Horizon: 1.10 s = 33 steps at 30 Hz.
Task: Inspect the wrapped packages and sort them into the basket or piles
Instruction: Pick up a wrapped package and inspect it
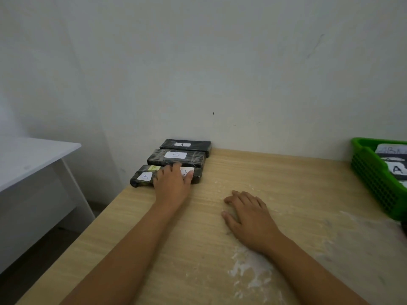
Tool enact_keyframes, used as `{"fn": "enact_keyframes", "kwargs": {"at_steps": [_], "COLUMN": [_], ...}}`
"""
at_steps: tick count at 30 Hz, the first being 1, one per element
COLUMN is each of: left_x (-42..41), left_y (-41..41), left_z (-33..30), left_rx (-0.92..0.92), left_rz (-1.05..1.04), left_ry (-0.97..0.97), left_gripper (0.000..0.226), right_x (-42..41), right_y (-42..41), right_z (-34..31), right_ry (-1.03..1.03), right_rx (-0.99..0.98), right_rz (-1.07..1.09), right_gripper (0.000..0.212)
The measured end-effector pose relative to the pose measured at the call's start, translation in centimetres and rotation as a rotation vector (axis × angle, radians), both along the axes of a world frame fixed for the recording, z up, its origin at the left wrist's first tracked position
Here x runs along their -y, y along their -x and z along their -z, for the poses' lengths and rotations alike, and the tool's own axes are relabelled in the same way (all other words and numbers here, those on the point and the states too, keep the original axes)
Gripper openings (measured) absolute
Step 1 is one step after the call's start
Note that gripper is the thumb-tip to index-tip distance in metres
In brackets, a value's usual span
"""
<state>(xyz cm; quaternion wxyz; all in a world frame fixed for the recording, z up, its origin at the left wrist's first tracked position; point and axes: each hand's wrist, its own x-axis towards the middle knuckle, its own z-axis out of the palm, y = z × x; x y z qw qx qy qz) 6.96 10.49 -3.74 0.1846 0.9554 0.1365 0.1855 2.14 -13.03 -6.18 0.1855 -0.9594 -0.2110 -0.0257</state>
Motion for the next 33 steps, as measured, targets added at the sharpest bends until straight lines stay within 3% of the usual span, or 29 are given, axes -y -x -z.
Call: {"fn": "enact_keyframes", "kwargs": {"at_steps": [5,10,13,17,22,27,33], "left_x": [0.3,0.3,1.4,4.0,9.3,15.4,19.8], "left_y": [0.0,0.4,1.3,2.8,5.5,7.5,8.7], "left_z": [-0.8,-0.7,-1.1,-1.7,-3.3,-3.8,-3.7], "left_rx": [-0.064,-0.043,-0.045,-0.044,-0.146,-0.22,-0.223], "left_rz": [0.098,0.151,0.214,0.313,0.556,0.699,0.694], "left_ry": [0.286,0.403,0.495,0.638,1.082,1.16,1.241], "left_gripper": [0.082,0.046,0.036,0.029,0.023,0.033,0.032], "right_x": [0.0,0.0,0.7,3.0,6.5,11.1,14.8], "right_y": [0.0,0.1,0.1,0.2,1.8,4.5,5.9], "right_z": [0.0,-0.3,-0.8,-2.4,-4.7,-5.4,-4.8], "right_ry": [0.011,0.001,-0.053,-0.431,-0.824,-1.082,-1.228], "right_rx": [0.003,-0.002,-0.054,-0.136,-0.215,-0.316,-0.297], "right_rz": [-0.003,-0.016,-0.047,0.04,0.232,0.179,0.233], "right_gripper": [0.048,0.048,0.046,0.044,0.054,0.031,0.028]}}
